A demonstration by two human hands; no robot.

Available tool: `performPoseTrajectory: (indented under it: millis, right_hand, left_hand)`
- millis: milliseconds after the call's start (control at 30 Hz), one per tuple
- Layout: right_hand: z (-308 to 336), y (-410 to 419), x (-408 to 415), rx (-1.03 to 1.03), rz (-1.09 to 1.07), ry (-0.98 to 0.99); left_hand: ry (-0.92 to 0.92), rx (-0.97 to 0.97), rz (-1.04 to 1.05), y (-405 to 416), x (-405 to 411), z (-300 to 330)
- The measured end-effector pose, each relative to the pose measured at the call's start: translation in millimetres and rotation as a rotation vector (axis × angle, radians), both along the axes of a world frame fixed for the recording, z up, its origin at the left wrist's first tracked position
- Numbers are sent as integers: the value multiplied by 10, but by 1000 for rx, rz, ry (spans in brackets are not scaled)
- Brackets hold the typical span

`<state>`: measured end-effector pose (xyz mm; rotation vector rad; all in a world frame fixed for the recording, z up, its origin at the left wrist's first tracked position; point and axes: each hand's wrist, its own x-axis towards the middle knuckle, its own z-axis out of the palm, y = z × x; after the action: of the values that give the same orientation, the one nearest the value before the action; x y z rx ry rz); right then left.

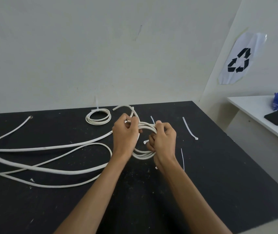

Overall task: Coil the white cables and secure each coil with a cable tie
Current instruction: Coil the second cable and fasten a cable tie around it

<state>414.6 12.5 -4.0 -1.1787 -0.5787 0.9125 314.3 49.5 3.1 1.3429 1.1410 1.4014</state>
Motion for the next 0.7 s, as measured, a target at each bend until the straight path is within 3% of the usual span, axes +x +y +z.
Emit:
performPoseTrajectory:
  millis: [133,300,467,533,633,700]
  right_hand:
    - [-25,1,93,0,-38,-4]
    - [-98,19,120,-41,-75,-1]
    - [-166,20,164,-67,-100,-16]
    - [-204,24,208,-69,-117,-55]
    - [-232,33,284,-45,-163,-129]
    - [-226,36,316,-27,-156,-190]
  left_hand:
    - [83,37,-65,15,43,-34]
    - [356,271,-57,-20,93,-207]
    - [529,314,-98,-2,121,-293]
    - [504,175,-165,29,142,-268]
    - [173,-287,-388,118,157,-218]
    - [13,-424,-428,155,158,-205]
